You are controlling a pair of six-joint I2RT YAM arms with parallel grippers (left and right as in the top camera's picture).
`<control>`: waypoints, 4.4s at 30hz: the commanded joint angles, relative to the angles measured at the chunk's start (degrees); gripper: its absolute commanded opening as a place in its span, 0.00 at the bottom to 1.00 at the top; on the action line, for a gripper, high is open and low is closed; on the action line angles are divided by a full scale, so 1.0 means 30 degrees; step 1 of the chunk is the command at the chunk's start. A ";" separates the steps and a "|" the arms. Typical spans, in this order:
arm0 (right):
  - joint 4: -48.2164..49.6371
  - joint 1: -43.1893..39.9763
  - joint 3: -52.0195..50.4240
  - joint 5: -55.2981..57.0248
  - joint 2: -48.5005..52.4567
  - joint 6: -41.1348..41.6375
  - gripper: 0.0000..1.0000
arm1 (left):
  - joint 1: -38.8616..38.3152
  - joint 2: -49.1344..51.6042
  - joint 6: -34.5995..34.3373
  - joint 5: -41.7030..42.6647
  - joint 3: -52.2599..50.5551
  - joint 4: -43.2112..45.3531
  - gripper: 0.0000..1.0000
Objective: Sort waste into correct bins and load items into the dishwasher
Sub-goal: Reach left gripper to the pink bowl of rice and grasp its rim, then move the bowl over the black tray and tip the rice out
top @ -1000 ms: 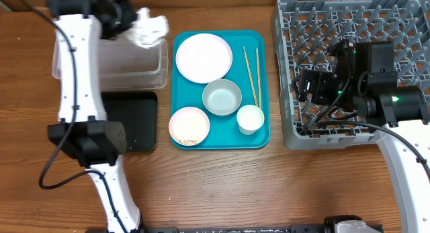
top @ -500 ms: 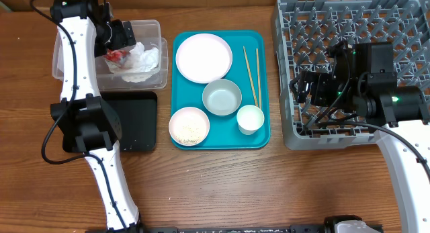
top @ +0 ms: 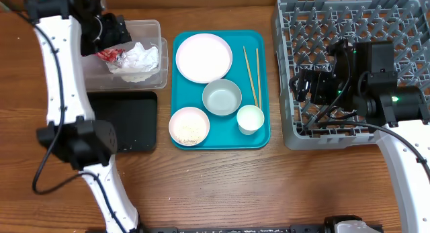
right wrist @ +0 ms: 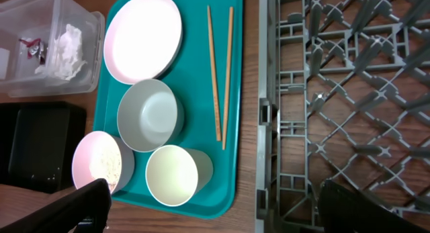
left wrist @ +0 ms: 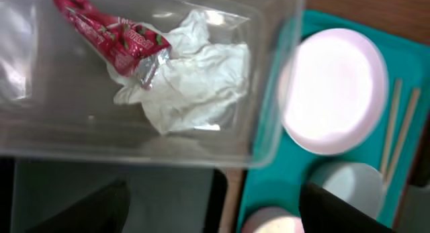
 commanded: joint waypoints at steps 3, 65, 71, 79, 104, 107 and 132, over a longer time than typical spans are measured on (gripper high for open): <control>0.0182 0.0095 0.0546 -0.0313 -0.0153 0.0058 1.00 | -0.0816 -0.2448 0.0335 0.0685 0.0656 -0.2404 0.75; 0.0226 0.0095 0.0546 -0.0299 -0.0153 -0.0015 1.00 | -1.3005 -0.5355 -0.0321 -0.4124 -2.3409 1.1023 0.04; 0.0386 0.0095 0.0546 -0.0306 -0.0153 -0.0007 1.00 | -1.2903 -0.5362 -0.0313 -0.3963 -2.1077 0.8757 0.04; 0.0474 0.0095 0.0546 -0.0306 -0.0153 -0.0007 1.00 | -1.2335 -0.5362 -0.0284 -0.3679 -1.4928 0.4036 0.04; 0.0823 0.0095 0.0546 -0.0313 -0.0153 0.0007 1.00 | -0.0408 -0.7606 0.7155 0.8357 -1.8156 0.2907 0.04; 0.0809 0.0095 0.0546 -0.0321 -0.0153 0.0066 1.00 | 0.1144 -0.7599 0.8750 1.0987 -1.9897 0.3803 0.04; 0.0415 0.0095 0.0546 -0.0321 -0.0153 0.0073 1.00 | 0.9573 -0.6091 0.7213 2.3773 -2.5427 0.7249 0.04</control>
